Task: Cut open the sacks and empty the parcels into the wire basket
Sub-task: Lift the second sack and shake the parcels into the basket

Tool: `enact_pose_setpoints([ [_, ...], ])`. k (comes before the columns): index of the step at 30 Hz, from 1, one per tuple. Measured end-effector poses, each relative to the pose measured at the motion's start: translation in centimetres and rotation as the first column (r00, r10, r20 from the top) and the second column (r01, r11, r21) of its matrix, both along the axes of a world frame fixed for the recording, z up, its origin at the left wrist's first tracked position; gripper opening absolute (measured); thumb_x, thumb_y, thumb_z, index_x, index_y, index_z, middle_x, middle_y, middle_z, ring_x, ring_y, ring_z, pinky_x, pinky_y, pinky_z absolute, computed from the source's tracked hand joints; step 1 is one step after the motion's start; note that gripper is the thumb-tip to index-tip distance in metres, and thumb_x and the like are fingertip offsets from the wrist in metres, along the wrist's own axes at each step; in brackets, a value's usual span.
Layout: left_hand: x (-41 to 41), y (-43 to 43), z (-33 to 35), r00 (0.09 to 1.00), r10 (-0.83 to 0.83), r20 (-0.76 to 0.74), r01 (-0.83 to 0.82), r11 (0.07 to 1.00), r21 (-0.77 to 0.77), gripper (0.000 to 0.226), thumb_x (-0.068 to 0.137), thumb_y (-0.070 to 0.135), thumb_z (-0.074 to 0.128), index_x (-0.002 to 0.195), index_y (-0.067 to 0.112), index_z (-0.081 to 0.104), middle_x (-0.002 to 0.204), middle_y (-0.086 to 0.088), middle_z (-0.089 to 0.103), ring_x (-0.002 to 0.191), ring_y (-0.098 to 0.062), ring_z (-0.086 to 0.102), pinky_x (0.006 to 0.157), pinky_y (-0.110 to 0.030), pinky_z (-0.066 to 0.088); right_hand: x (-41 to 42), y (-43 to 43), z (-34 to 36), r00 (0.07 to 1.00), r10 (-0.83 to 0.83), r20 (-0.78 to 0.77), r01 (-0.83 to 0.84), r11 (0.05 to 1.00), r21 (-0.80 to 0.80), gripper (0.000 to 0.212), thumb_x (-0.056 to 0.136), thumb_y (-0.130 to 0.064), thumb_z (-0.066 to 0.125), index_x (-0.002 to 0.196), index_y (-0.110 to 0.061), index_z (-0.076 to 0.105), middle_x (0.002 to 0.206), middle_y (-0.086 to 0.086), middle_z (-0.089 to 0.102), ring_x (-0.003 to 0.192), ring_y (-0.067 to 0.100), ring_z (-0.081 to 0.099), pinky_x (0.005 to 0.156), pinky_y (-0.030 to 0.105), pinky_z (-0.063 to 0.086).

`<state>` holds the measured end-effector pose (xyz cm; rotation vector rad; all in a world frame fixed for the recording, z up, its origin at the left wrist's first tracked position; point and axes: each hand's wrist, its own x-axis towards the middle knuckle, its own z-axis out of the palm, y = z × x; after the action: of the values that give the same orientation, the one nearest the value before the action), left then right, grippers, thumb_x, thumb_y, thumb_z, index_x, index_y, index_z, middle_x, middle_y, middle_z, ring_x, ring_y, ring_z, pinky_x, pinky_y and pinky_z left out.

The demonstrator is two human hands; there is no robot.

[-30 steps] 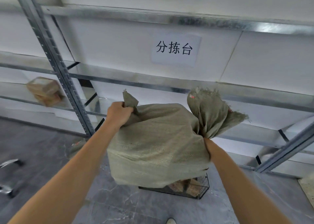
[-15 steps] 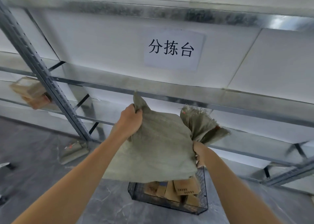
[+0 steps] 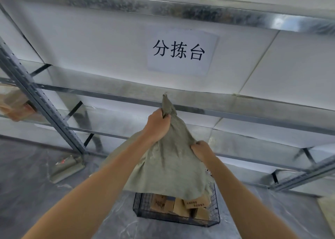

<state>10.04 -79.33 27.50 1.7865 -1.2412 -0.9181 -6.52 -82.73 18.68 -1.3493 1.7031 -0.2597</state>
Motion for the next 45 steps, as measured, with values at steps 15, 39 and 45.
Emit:
enact_pose_setpoints([
  [15,0.0,-1.4,-1.8,0.999,-0.052,-0.008,0.051,0.996,-0.067,0.022,0.094,0.01,0.039,0.101,0.01,0.059,0.089,-0.002,0.063,0.08,-0.018,0.059,0.069,-0.03,0.049,8.7,-1.1,9.1,0.957,0.134,0.259,0.014,0.866,-0.5,0.023,0.088,-0.023,0.06,0.082,-0.002,0.067,0.081,0.017,0.068,0.068,0.016,0.058,0.064,0.029,0.046],
  [39,15.6,1.8,-14.4,0.824,-0.345,0.449,0.017,0.808,0.589,0.041,0.086,0.007,0.047,0.127,0.011,0.047,0.104,-0.004,0.057,0.086,-0.02,0.055,0.075,-0.029,0.051,6.9,-2.9,10.7,0.84,-0.141,0.525,0.375,0.849,-0.372,0.021,0.095,-0.012,0.055,0.076,-0.015,0.065,0.069,0.003,0.068,0.061,0.016,0.066,0.065,0.03,0.058],
  [45,17.6,3.6,-16.6,0.788,-0.408,0.461,-0.007,0.743,0.669,0.021,0.083,0.01,0.052,0.102,0.008,0.061,0.1,-0.008,0.065,0.089,-0.025,0.061,0.08,-0.036,0.052,4.8,-3.6,11.5,0.76,-0.246,0.602,0.499,0.814,-0.297,0.016,0.094,-0.01,0.055,0.083,-0.014,0.065,0.074,0.006,0.07,0.066,0.019,0.068,0.069,0.033,0.06],
])
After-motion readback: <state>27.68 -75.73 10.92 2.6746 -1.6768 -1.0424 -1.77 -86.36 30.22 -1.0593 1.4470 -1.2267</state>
